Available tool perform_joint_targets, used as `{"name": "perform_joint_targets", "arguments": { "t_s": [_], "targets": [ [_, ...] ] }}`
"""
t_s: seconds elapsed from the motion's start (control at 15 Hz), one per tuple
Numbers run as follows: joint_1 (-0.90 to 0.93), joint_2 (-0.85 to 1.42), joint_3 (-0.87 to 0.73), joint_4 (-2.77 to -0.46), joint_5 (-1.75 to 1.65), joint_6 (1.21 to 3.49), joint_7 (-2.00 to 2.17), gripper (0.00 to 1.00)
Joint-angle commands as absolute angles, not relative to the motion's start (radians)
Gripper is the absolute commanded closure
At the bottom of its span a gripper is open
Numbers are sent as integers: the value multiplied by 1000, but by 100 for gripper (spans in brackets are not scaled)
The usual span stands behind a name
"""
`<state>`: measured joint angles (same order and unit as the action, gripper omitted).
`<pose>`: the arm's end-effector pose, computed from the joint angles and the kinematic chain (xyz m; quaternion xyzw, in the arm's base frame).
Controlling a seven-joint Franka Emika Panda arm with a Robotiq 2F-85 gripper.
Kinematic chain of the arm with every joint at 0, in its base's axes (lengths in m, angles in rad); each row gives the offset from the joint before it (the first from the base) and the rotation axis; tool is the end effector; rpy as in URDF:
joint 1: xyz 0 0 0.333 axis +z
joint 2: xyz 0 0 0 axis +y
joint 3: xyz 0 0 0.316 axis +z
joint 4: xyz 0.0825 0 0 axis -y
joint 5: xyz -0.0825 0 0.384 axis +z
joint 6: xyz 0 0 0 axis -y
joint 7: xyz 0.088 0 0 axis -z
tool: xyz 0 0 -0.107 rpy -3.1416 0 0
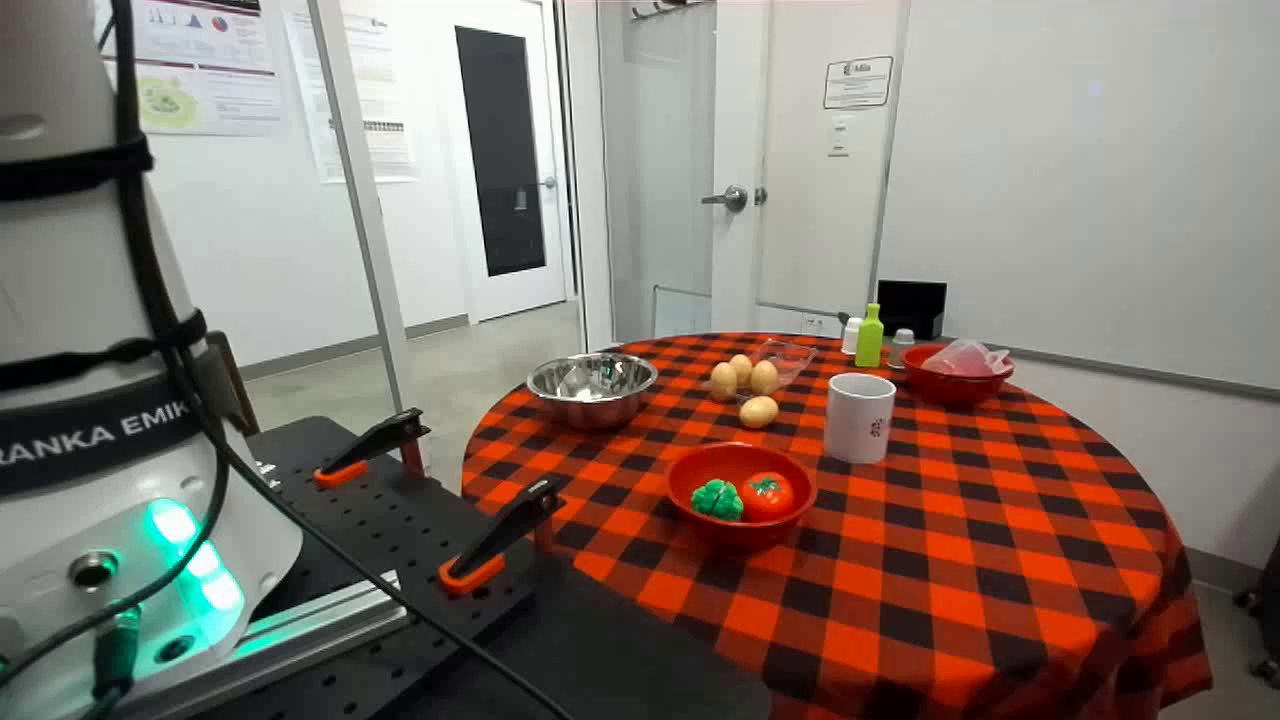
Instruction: Put the tomato on the table
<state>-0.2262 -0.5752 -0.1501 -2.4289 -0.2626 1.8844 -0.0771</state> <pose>0.3468 -0.1636 0.5091 0.9914 -0.0987 -0.0041 0.0857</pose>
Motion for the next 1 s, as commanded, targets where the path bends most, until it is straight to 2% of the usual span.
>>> {"name": "perform_joint_targets", "arguments": {
  "t_s": [0.0, 0.53, 0.93],
  "targets": [
    [-216, -576, -158, -2426, -267, 1881, -73, 0],
    [-210, -503, -179, -2445, -241, 1949, -65, 0],
    [-191, -363, -198, -2532, -180, 2205, -67, 0]
  ]
}}
